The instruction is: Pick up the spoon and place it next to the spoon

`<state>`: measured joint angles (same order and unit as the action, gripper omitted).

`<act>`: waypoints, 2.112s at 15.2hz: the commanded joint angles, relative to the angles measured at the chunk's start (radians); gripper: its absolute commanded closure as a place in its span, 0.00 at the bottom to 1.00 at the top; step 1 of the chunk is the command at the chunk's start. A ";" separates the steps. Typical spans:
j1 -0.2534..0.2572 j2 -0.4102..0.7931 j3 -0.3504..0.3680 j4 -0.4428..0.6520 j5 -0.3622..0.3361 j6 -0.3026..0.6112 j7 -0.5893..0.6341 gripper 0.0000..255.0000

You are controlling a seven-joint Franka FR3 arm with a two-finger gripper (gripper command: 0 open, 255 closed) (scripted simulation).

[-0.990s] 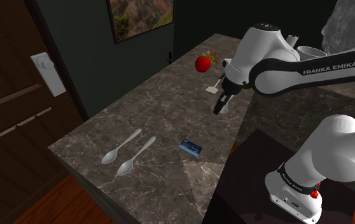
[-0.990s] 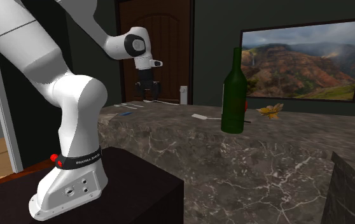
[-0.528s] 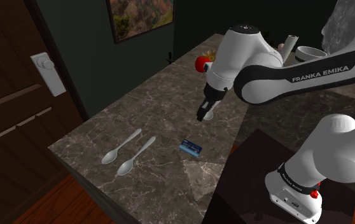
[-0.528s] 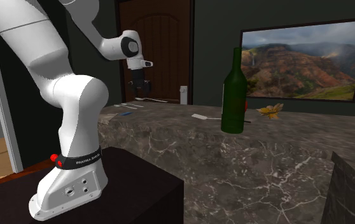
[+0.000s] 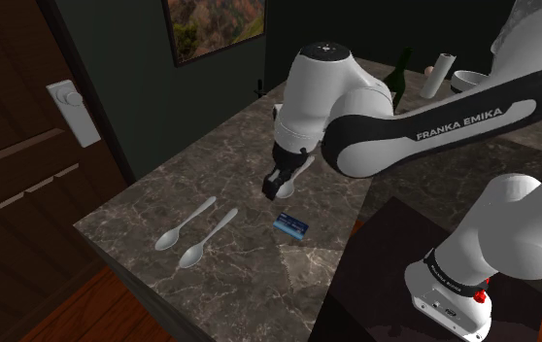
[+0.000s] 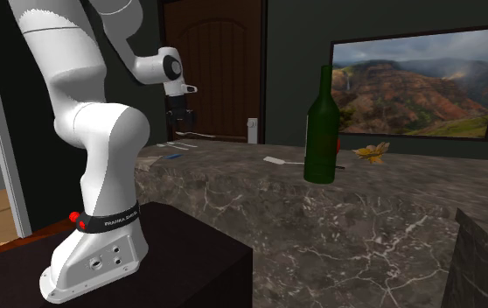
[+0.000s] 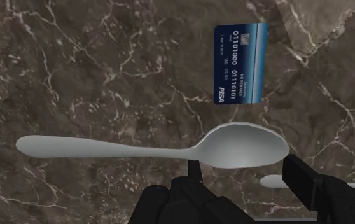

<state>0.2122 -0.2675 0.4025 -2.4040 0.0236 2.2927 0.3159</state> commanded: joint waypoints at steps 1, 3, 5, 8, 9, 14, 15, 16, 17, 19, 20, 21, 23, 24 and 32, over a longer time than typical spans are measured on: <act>0.004 0.056 0.039 0.058 -0.025 -0.006 0.063 1.00; 0.005 0.088 0.054 0.076 -0.043 0.004 0.092 1.00; 0.003 0.103 0.058 0.062 -0.052 0.031 0.101 1.00; 0.000 0.126 0.063 0.041 -0.068 0.073 0.115 1.00; -0.001 0.135 0.064 0.035 -0.074 0.087 0.120 1.00; -0.007 0.181 0.072 0.006 -0.110 0.156 0.151 1.00; -0.008 0.191 0.073 0.001 -0.119 0.169 0.158 1.00; -0.010 0.206 0.074 -0.006 -0.132 0.189 0.169 1.00; -0.010 0.206 0.074 -0.006 -0.132 0.189 0.169 1.00; -0.010 0.206 0.074 -0.006 -0.132 0.189 0.169 1.00; -0.010 0.206 0.074 -0.006 -0.132 0.189 0.169 1.00; -0.010 0.206 0.074 -0.006 -0.132 0.189 0.169 1.00; -0.010 0.206 0.074 -0.006 -0.132 0.189 0.169 1.00; -0.010 0.206 0.074 -0.006 -0.132 0.189 0.169 1.00; -0.002 0.146 0.071 0.009 -0.084 0.123 0.135 0.00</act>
<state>0.2072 -0.0956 0.4752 -2.4022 -0.0812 2.4451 0.4659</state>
